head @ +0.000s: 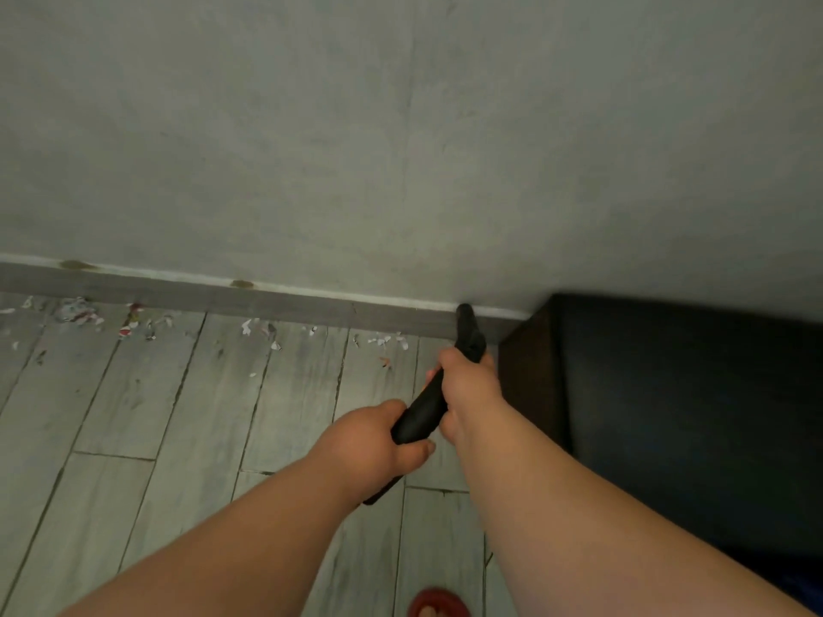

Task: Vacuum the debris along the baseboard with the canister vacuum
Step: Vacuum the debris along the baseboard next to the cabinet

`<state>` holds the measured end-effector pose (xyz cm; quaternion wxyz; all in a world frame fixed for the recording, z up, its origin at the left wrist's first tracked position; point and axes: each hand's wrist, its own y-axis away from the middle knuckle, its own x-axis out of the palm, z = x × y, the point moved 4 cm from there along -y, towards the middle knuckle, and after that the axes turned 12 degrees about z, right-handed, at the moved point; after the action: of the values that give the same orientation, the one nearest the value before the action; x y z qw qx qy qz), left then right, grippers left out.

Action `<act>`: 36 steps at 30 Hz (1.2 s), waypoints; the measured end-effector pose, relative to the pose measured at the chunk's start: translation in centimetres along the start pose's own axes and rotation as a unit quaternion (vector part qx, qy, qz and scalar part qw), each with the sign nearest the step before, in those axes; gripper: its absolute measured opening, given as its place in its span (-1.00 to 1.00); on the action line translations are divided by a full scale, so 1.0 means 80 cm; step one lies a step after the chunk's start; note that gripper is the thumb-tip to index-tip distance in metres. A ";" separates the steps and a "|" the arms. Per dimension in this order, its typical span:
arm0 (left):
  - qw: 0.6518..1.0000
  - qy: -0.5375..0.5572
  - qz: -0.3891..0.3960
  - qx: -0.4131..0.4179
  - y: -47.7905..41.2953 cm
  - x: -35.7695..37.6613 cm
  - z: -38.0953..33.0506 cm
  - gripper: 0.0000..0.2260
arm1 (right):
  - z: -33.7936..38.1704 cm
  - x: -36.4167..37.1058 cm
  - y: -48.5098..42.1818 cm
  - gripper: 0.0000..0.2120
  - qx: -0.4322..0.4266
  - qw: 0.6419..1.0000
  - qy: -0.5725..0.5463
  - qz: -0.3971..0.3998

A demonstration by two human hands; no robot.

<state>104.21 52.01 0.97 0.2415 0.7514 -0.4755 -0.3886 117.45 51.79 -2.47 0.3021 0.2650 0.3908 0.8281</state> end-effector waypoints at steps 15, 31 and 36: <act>0.994 0.070 -0.075 -0.025 0.055 -0.045 0.131 -0.76 | -0.083 0.135 0.005 -0.55 -0.007 0.996 0.074 0.042; 0.993 0.081 -0.082 0.002 0.056 -0.025 0.151 -0.80 | -0.106 0.130 0.010 -0.58 -0.038 0.995 0.082 0.029; 0.997 0.073 -0.041 0.002 0.015 0.034 0.126 -0.77 | -0.106 0.047 -0.003 -0.55 -0.035 0.996 0.078 -0.017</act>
<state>96.04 49.14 -5.00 0.2576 0.7969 -0.4266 -0.3415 109.30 50.47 -6.61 0.2935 0.1818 0.3880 0.8545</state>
